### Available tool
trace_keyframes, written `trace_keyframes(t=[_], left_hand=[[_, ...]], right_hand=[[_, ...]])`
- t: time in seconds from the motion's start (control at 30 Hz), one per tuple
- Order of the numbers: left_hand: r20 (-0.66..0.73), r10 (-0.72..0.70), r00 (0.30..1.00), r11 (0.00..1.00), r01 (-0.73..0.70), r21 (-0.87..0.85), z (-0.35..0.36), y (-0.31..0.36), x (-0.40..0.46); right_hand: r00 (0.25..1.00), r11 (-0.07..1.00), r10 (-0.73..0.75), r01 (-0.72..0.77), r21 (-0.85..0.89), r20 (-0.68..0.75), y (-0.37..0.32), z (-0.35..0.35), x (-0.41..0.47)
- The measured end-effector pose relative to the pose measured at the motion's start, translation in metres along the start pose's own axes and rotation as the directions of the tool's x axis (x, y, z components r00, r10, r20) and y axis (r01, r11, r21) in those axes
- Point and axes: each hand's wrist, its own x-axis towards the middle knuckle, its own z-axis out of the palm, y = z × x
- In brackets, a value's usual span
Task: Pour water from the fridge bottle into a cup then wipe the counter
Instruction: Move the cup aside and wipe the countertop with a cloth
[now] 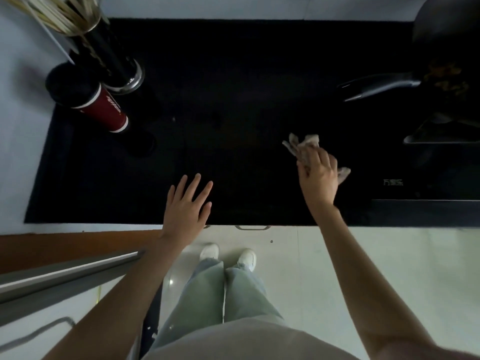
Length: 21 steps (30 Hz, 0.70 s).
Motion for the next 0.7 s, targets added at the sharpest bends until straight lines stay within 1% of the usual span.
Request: trace_keyframes(t=[0.1,0.2,0.33,0.4,0.47,0.6,0.7], left_hand=[[-0.001,-0.004,1.000,1.000,0.004,-0.019,-0.003,0.001,0.001],[0.011,0.006,1.000,1.000,-0.005,-0.015,-0.005,0.000,0.002],[0.011,0.020,1.000,1.000,-0.020,0.004,-0.006,-0.001,0.001],[0.026,0.025,0.999,1.000,-0.025,-0.001,-0.009,-0.001,0.001],[0.015,0.075,0.997,0.997,-0.075,-0.004,-0.013,-0.002,0.001],[-0.027,0.238,0.971,0.971,-0.238,-0.010,-0.025,0.000,0.002],[-0.009,0.351,0.937,0.936,-0.351,-0.013,-0.034,0.009,0.004]], right_hand=[[0.998,0.999,0.048,-0.048,0.000,-0.044,-0.014,-0.006,-0.056],[0.999,0.999,0.037,-0.037,0.030,-0.019,-0.047,-0.001,-0.094],[0.999,0.995,0.030,-0.034,0.098,0.041,-0.091,0.006,-0.108],[0.997,0.990,0.064,-0.069,0.119,0.048,-0.100,0.005,-0.108],[0.990,0.981,0.135,-0.138,0.138,0.031,-0.103,0.000,-0.109],[0.968,0.957,0.250,-0.243,0.160,-0.029,-0.106,-0.021,-0.122],[0.924,0.926,0.358,-0.333,0.180,-0.135,-0.105,-0.043,-0.143]])
